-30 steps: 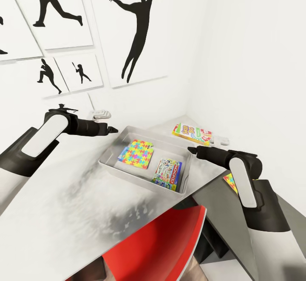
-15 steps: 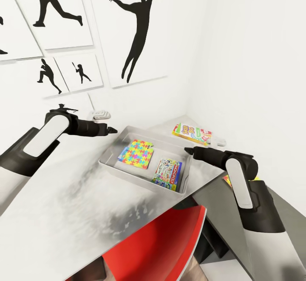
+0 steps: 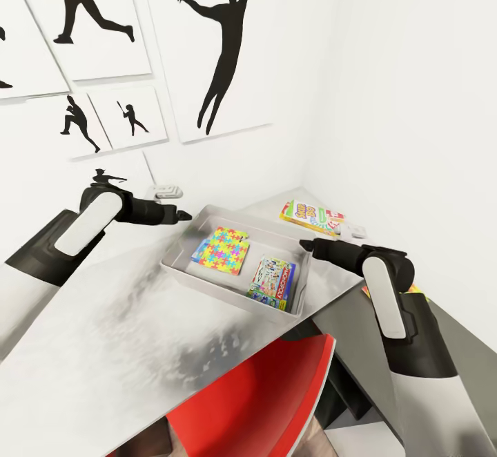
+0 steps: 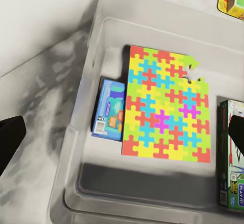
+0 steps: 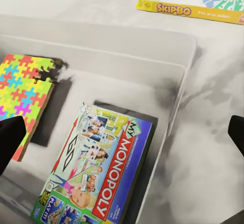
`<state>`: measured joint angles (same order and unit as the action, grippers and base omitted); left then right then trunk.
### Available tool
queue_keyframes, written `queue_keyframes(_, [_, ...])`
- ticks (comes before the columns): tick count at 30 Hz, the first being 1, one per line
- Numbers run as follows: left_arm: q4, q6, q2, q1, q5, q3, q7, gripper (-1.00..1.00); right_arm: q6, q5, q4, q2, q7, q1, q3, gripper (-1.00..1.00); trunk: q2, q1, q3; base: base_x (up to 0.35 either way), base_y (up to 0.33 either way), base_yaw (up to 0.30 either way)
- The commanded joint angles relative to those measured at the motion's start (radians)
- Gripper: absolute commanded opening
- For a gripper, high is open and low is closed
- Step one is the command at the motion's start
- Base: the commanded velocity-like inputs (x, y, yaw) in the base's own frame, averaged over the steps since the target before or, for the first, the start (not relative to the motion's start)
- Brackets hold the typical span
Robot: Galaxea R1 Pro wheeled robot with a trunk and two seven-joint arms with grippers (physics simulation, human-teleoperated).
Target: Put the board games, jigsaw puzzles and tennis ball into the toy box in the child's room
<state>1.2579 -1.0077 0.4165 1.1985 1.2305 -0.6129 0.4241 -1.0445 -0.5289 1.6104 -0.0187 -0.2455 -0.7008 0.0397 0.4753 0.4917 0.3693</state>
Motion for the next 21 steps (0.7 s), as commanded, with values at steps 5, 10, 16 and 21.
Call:
queue_keyframes(5, [-0.039,0.003,-0.014,0.002,-0.055,0.001,-0.05,1.0,-0.003,-0.011,0.0,0.006,-0.029,-0.004,0.002,1.0,0.002,0.0,0.002,0.0,0.0,0.0])
queue_keyframes(10, [-0.081,0.022,-0.033,0.002,-0.135,0.004,-0.122,1.0,-0.003,-0.012,-0.004,0.016,-0.042,-0.012,0.001,1.0,0.002,0.0,0.002,0.0,0.0,0.0])
queue_keyframes(16, [-0.108,0.037,-0.042,0.002,-0.179,0.006,-0.168,1.0,-0.003,-0.012,-0.01,0.022,-0.047,-0.018,0.001,1.0,0.002,0.0,0.002,0.0,0.0,0.0])
queue_keyframes(21, [-0.118,0.04,-0.044,0.003,-0.19,0.006,-0.179,1.0,-0.003,-0.012,-0.014,0.024,-0.048,-0.02,0.001,1.0,0.002,0.0,0.002,0.0,0.0,0.0])
